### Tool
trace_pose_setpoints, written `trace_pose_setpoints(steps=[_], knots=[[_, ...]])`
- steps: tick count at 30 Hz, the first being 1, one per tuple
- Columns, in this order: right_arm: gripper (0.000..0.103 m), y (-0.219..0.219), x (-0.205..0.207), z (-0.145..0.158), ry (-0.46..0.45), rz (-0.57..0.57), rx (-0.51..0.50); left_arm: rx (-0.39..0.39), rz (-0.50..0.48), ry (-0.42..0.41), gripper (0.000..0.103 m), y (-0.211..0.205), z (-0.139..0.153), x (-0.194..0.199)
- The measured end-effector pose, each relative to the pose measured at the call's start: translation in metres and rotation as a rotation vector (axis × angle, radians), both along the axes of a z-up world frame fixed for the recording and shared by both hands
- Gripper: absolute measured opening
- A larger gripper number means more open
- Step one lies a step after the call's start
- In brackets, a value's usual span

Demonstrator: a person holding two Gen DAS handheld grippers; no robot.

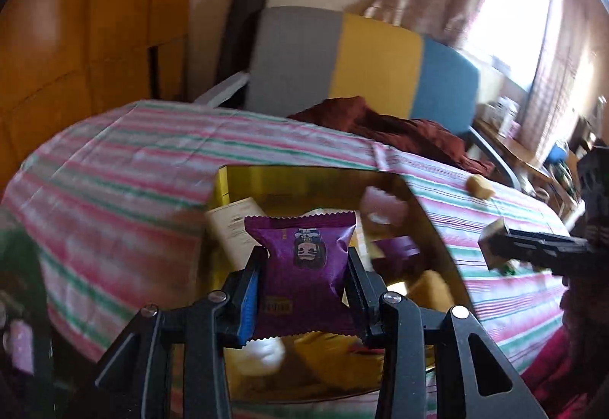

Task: Organize objects
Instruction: 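Carry the purple packet and green box over the gold tray with both grippers, then open both grippers to drop the purple packet and green box into the tray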

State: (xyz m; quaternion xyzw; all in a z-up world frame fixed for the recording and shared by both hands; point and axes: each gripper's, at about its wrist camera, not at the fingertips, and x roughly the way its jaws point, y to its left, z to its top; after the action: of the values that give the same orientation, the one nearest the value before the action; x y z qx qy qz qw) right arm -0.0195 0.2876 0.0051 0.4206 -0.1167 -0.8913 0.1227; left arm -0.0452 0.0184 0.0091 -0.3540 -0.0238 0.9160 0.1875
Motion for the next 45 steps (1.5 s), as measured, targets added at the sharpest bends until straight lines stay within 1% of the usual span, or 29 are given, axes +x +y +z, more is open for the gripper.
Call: trace_pose_setpoints(steps=[2, 4, 6, 12, 15, 17, 18, 20, 21, 22, 24, 25, 27, 31, 35, 41, 45], knots=[[0.075, -0.02, -0.005, -0.001, 0.002, 0.038, 0.019, 0.022, 0.023, -0.024, 0.041, -0.012, -0.004, -0.003], [0.075, -0.039, -0.011, -0.003, -0.004, 0.075, 0.034, 0.054, 0.026, -0.055, 0.041, -0.017, -0.008, -0.006], [0.075, -0.054, -0.015, -0.004, -0.005, 0.11, 0.059, 0.071, 0.026, -0.067, 0.041, -0.02, -0.008, -0.009], [0.075, -0.075, -0.022, -0.002, 0.008, 0.153, 0.088, 0.089, -0.006, -0.057, 0.041, -0.009, 0.001, -0.025], [0.077, -0.08, -0.027, -0.005, -0.002, 0.165, 0.086, 0.097, -0.024, -0.047, 0.041, 0.001, 0.007, -0.041], [0.077, -0.085, -0.031, -0.009, -0.012, 0.162, 0.109, 0.094, -0.025, -0.04, 0.043, 0.009, 0.011, -0.056], [0.077, -0.089, -0.034, -0.013, -0.019, 0.159, 0.122, 0.088, -0.033, -0.031, 0.046, 0.015, 0.013, -0.065], [0.081, -0.091, -0.036, -0.019, -0.033, 0.154, 0.125, 0.077, -0.026, -0.011, 0.06, 0.022, 0.017, -0.078], [0.085, -0.092, -0.036, -0.023, -0.039, 0.149, 0.125, 0.075, -0.04, -0.006, 0.073, 0.026, 0.018, -0.085], [0.086, -0.093, -0.036, -0.025, -0.046, 0.147, 0.126, 0.072, -0.043, 0.001, 0.079, 0.03, 0.018, -0.092], [0.087, -0.093, -0.034, -0.031, -0.059, 0.146, 0.131, 0.055, -0.01, -0.01, 0.08, 0.032, 0.017, -0.102], [0.088, -0.093, -0.033, -0.032, -0.063, 0.144, 0.132, 0.058, 0.004, -0.022, 0.08, 0.03, 0.017, -0.106], [0.088, -0.091, -0.03, -0.034, -0.069, 0.145, 0.121, 0.064, 0.027, -0.02, 0.08, 0.025, 0.017, -0.103], [0.088, -0.089, -0.024, -0.035, -0.068, 0.137, 0.122, 0.028, 0.059, -0.014, 0.08, 0.015, 0.01, -0.08], [0.088, -0.085, -0.016, -0.031, -0.052, 0.113, 0.123, -0.011, 0.071, -0.008, 0.081, 0.01, 0.001, -0.056], [0.088, -0.078, -0.009, -0.024, -0.026, 0.064, 0.142, -0.054, 0.07, 0.001, 0.082, 0.012, 0.0, -0.03], [0.089, -0.072, -0.003, -0.02, -0.013, 0.039, 0.158, -0.056, 0.047, 0.008, 0.084, 0.02, 0.005, -0.02]])
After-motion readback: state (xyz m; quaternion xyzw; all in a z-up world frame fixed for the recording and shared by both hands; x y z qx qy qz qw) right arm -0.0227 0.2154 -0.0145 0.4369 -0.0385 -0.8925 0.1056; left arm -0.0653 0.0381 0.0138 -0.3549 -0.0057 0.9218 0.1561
